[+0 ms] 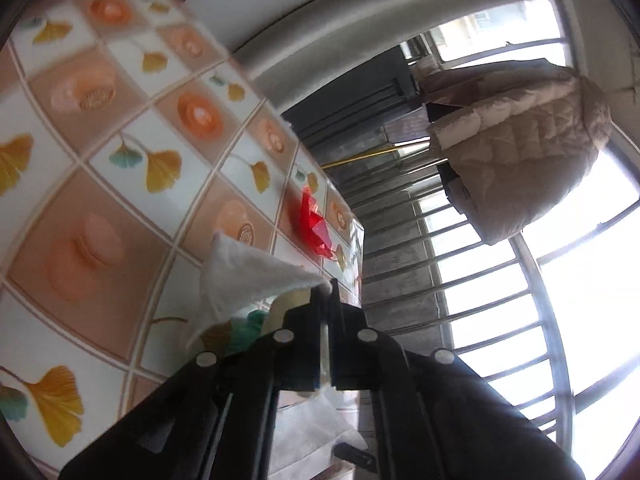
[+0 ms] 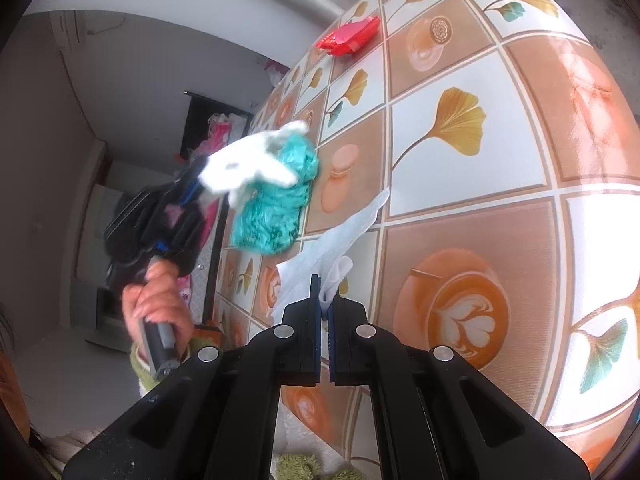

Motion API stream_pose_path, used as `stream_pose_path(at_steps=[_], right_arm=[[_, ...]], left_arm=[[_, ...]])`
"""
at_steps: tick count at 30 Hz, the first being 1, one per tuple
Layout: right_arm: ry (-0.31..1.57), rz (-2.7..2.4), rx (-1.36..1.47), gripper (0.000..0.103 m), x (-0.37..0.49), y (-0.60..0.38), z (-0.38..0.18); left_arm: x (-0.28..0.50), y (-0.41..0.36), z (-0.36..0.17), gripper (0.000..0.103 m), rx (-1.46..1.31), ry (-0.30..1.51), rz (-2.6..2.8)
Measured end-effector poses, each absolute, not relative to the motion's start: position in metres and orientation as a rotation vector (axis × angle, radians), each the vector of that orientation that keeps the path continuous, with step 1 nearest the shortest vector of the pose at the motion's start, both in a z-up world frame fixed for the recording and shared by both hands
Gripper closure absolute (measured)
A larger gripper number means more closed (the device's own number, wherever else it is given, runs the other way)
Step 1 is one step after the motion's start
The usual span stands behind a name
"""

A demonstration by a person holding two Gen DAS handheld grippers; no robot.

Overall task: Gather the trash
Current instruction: 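Grasp the white tissue with the left tool while the right tool holds the gloves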

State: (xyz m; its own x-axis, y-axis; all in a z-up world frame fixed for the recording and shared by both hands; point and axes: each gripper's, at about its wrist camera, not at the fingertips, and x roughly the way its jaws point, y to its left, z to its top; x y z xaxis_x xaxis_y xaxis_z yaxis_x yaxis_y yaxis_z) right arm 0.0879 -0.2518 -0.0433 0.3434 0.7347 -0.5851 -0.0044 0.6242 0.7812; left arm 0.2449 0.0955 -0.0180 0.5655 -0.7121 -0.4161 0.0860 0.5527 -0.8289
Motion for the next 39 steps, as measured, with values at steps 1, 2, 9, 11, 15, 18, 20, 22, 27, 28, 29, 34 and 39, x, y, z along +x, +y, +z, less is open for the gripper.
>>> stream_pose_path(at_steps=[1,2,9,11,15,18,20,22,27,28,29,34,39], right_arm=[[1.126,0.549,0.778,0.101,0.087,-0.252,-0.042],[1.121,0.549,0.777,0.101,0.087,-0.252,-0.041],[1.076,0.545,0.742,0.101,0.082,-0.25,-0.025],[1.056,0.541,0.72,0.101,0.081,-0.249,-0.017],[1.029,0.526,0.707,0.099,0.084,-0.247,-0.011],[1.041,0.496,0.775,0.083,0.085,-0.251,-0.019],[1.058,0.453,0.841,0.067,0.087,-0.258,-0.03],[1.068,0.433,0.898,0.064,0.088,-0.262,-0.04],[1.096,0.366,0.935,0.064,0.089,-0.268,-0.056],[1.093,0.361,0.933,0.066,0.089,-0.268,-0.056],[1.09,0.354,0.928,0.067,0.089,-0.267,-0.056],[1.101,0.317,0.92,0.09,0.095,-0.262,-0.059],[1.097,0.32,0.973,0.102,0.094,-0.264,-0.064]], left_arm=[[0.233,0.099,-0.005,0.101,-0.798,0.811,-0.528],[0.22,0.103,0.009,0.101,-0.72,0.776,-0.51],[0.133,0.128,0.067,0.101,-0.285,0.643,-0.378],[0.116,0.128,0.07,0.101,-0.165,0.648,-0.328],[0.104,0.115,0.045,0.101,-0.03,0.715,-0.294],[0.107,0.097,0.01,0.101,0.025,0.771,-0.284],[0.109,0.085,-0.012,0.101,0.064,0.798,-0.271],[0.112,0.073,-0.028,0.101,0.094,0.819,-0.269],[0.113,0.048,-0.048,0.101,0.165,0.836,-0.269],[0.112,0.044,-0.05,0.101,0.189,0.833,-0.267],[0.112,0.04,-0.052,0.101,0.206,0.833,-0.266],[0.111,0.03,-0.056,0.101,0.244,0.829,-0.254],[0.111,0.032,-0.048,0.101,0.225,0.803,-0.232]])
